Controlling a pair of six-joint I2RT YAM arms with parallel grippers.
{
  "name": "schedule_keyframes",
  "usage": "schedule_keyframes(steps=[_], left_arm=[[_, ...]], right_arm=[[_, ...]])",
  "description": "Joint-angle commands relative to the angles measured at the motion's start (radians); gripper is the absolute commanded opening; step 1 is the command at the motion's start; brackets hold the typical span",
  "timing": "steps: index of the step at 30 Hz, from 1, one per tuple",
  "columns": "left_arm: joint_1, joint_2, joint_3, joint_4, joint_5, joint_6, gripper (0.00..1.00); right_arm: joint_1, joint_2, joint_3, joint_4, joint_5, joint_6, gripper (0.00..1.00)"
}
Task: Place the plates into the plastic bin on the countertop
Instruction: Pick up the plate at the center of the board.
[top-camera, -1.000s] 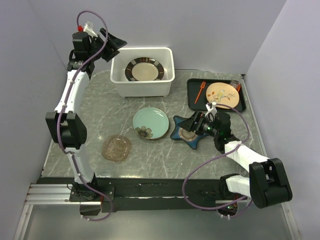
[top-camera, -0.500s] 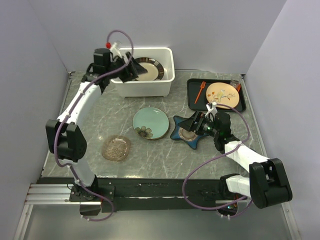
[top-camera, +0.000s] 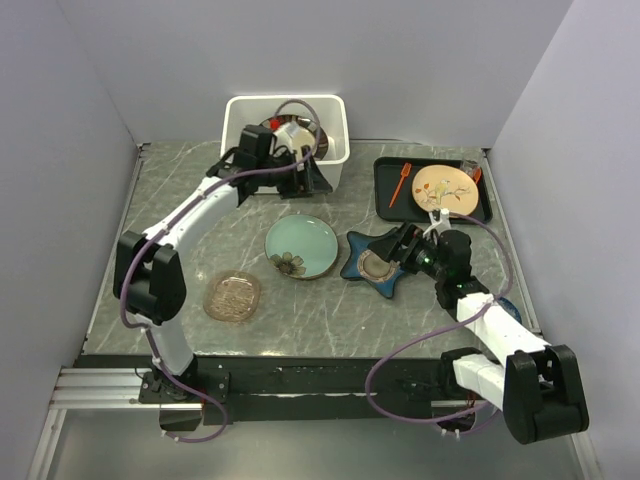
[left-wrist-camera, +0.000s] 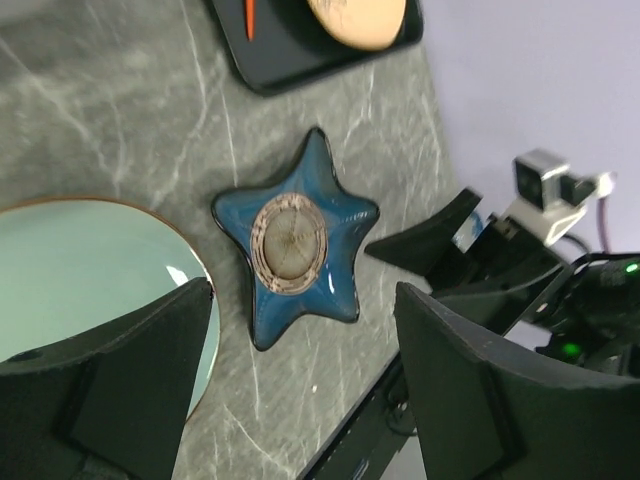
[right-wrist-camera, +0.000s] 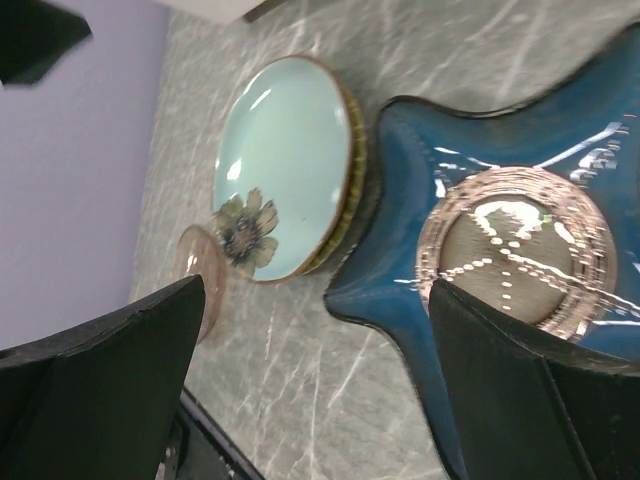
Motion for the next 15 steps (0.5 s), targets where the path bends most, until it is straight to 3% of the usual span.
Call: schedule_keyframes(steps=[1,15], left_arm=[[-0.061,0.065,0.013,-0.03,-0.026,0.043,0.77],[-0.181,0.199,0.012,-0.064,-0.078,0.057,0.72]], right_arm=[[-0.041,-0.031,-0.019,-0.019,0.03,0.008,1.0],[-0.088,-0.025,-0.031,-0.028,0.016,0.005,1.0]])
